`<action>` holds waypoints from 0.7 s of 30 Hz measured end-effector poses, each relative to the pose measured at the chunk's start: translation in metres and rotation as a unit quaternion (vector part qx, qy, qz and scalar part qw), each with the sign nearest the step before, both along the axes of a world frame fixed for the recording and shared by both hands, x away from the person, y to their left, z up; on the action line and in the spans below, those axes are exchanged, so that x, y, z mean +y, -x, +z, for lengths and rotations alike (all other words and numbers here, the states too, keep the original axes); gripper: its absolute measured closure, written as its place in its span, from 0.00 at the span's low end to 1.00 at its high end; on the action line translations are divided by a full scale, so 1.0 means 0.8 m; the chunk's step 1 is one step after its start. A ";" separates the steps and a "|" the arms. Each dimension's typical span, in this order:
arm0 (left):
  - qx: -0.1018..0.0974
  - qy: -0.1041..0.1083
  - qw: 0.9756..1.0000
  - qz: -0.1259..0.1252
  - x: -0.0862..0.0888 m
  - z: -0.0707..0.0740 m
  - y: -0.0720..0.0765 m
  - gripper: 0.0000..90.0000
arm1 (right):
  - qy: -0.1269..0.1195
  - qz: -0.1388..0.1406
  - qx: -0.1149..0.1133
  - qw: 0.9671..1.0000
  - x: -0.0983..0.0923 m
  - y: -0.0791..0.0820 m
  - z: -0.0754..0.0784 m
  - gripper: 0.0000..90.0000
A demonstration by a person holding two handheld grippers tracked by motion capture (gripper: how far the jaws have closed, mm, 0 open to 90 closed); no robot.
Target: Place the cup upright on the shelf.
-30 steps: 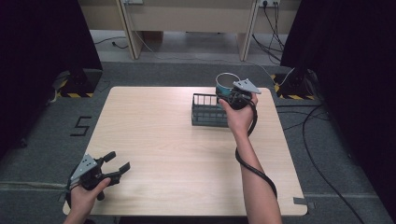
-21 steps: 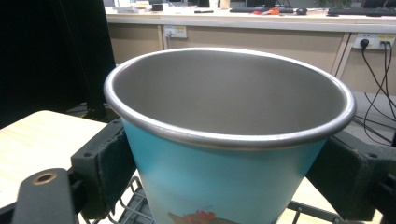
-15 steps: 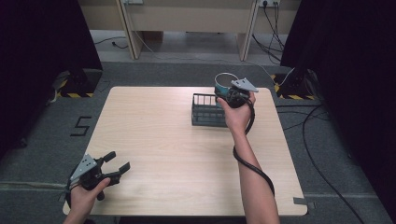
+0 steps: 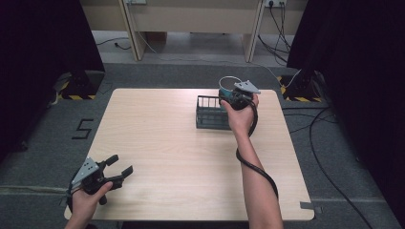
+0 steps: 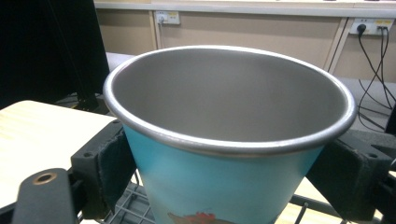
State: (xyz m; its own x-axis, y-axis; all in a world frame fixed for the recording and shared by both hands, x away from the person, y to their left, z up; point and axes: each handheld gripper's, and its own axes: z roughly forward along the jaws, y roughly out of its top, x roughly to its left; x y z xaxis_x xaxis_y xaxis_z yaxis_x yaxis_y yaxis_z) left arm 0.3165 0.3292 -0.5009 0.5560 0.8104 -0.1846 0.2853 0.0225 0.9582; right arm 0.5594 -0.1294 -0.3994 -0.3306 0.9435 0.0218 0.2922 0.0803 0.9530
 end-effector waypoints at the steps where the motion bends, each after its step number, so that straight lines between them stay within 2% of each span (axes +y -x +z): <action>1: 0.000 0.000 1.000 0.000 0.000 0.000 0.000 0.18 | 0.000 0.000 0.002 1.000 0.001 -0.001 -0.001 0.17; 21: 0.000 0.000 1.000 -0.002 -0.001 0.000 0.000 0.18 | 0.016 -0.005 0.040 0.999 0.002 -0.010 -0.023 0.17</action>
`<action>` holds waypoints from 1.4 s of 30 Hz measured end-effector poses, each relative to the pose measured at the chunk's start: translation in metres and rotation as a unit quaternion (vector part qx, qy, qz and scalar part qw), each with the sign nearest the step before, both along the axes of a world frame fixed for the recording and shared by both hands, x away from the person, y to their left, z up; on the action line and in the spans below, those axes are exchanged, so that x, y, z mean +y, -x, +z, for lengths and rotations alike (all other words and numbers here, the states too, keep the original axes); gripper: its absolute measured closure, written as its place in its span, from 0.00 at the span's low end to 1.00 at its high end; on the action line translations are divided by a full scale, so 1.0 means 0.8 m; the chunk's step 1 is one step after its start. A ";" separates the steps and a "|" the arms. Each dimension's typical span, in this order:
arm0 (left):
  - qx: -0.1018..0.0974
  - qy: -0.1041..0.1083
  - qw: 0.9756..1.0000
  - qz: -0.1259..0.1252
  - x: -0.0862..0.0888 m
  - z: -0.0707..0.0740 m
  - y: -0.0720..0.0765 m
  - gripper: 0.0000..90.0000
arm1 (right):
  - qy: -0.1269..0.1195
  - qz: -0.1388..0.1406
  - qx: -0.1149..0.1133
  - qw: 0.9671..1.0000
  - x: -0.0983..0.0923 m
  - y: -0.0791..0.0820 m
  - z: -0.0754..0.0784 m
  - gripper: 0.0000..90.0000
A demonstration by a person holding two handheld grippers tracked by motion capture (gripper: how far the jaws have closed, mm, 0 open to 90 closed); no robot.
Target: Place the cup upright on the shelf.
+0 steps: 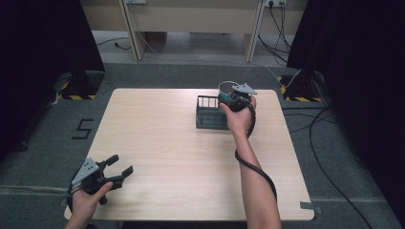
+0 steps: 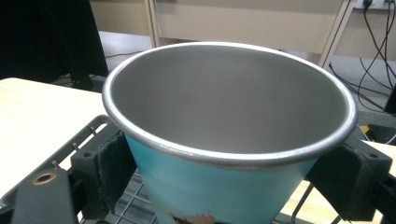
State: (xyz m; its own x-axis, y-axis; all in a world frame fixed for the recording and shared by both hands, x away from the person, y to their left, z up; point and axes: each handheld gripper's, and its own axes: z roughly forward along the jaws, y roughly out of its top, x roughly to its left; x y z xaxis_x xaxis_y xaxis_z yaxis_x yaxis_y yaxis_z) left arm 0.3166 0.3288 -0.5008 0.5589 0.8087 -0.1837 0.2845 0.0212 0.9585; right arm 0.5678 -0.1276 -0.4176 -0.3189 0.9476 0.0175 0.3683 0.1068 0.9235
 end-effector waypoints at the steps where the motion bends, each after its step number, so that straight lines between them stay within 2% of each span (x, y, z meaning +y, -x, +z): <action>1: 0.000 0.000 1.000 0.000 0.000 0.000 0.000 0.18 | 0.001 0.000 0.003 1.000 0.001 -0.001 -0.002 0.17; 16: -0.001 0.001 1.000 -0.001 0.000 0.000 0.000 0.18 | 0.012 -0.004 0.022 1.000 0.004 -0.005 -0.016 0.17; 28: -0.001 0.001 1.000 -0.002 0.000 0.000 0.000 0.18 | 0.010 -0.003 0.022 1.000 0.004 -0.005 -0.018 0.17; 37: 0.000 0.001 1.000 -0.002 -0.001 0.000 0.000 0.17 | 0.015 -0.003 0.031 0.999 0.006 -0.002 -0.017 0.16; 42: 0.000 0.001 1.000 -0.003 -0.001 0.000 0.000 0.17 | 0.015 0.006 0.039 0.999 0.007 0.001 -0.019 0.16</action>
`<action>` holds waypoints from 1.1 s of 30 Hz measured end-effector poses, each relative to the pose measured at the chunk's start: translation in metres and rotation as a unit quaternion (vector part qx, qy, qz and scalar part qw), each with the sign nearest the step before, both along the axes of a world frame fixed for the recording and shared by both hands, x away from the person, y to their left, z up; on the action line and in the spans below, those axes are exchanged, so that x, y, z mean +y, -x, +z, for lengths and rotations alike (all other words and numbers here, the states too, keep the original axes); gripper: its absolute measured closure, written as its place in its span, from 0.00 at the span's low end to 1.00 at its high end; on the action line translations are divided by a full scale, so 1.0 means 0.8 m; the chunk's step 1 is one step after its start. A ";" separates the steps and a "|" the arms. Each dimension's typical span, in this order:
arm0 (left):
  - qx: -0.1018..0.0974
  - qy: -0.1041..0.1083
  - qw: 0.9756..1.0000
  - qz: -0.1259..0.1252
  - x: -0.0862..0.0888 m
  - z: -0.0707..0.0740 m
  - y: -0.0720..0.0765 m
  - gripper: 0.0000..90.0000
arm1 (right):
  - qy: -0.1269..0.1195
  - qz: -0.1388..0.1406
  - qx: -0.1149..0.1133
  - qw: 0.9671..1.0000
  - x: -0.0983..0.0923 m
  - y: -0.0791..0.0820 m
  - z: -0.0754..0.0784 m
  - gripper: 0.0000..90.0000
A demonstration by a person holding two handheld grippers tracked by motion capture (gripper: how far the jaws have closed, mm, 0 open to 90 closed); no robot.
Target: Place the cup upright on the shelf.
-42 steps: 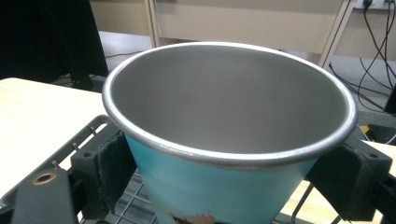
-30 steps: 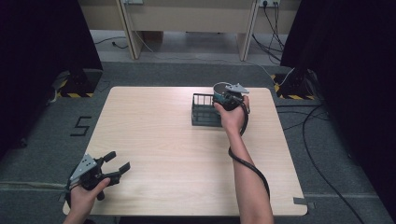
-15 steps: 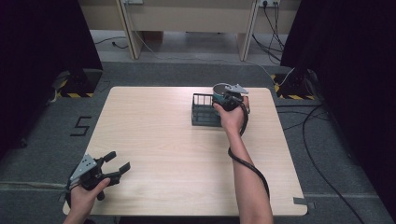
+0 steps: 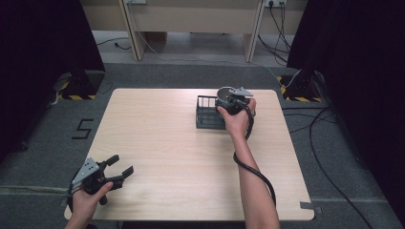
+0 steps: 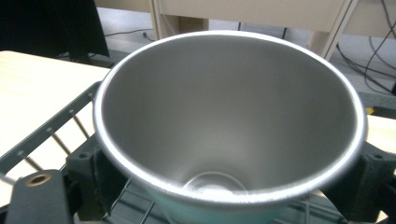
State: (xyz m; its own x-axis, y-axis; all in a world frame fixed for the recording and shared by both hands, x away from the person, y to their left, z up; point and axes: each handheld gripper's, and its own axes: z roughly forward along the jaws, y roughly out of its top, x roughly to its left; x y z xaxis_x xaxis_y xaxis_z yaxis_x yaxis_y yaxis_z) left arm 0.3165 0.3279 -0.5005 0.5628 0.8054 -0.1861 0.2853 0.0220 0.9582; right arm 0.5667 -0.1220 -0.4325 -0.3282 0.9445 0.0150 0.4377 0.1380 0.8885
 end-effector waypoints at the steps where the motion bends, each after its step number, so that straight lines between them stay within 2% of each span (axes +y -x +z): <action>1: 0.000 0.000 1.000 0.000 0.000 0.000 0.000 0.17 | -0.001 -0.002 0.000 1.000 0.000 0.001 -0.001 0.16; 13: -0.001 -0.001 1.000 0.000 0.000 0.000 0.000 0.17 | -0.001 -0.006 0.005 1.000 -0.002 0.016 -0.002 0.16; 33: -0.001 -0.003 1.000 0.000 0.000 0.000 0.000 0.17 | 0.000 -0.011 0.004 1.000 -0.020 0.051 0.009 0.16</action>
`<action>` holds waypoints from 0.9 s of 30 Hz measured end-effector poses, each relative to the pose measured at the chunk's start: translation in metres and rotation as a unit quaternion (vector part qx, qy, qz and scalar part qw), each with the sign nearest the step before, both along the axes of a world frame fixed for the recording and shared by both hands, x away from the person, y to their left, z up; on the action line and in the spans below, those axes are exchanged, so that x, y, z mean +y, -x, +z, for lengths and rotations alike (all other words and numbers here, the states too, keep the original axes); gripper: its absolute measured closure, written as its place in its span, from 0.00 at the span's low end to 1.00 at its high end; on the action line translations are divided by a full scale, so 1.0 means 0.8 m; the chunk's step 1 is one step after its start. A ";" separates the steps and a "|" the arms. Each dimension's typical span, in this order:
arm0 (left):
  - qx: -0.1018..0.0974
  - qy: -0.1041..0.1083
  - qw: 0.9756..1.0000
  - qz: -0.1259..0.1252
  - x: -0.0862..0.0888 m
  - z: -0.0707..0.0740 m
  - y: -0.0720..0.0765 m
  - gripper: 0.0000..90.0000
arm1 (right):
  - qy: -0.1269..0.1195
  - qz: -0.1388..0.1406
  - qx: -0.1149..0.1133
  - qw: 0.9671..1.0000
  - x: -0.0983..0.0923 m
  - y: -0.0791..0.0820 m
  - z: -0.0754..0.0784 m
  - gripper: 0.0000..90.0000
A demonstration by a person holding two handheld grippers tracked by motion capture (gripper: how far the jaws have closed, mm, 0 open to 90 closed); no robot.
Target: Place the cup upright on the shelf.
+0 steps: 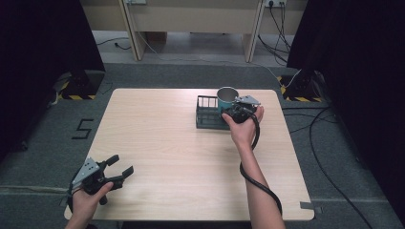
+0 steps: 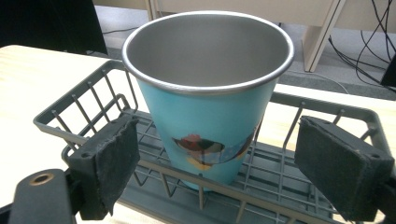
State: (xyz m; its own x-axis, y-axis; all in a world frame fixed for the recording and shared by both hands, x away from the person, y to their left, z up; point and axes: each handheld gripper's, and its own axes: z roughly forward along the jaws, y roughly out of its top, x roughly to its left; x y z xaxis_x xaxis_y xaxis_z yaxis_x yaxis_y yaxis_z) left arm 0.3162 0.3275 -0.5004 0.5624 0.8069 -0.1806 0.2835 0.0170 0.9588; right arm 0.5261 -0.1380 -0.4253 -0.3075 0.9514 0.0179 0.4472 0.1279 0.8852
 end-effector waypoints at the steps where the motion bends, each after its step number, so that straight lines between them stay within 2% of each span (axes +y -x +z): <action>1: 0.000 0.000 1.000 0.000 0.000 0.000 0.000 0.17 | -0.001 0.001 -0.001 1.000 -0.001 0.004 0.002 0.16; 27: 0.000 -0.004 1.000 0.000 0.000 0.000 0.000 0.17 | -0.007 0.015 -0.008 1.000 -0.026 0.050 0.003 0.16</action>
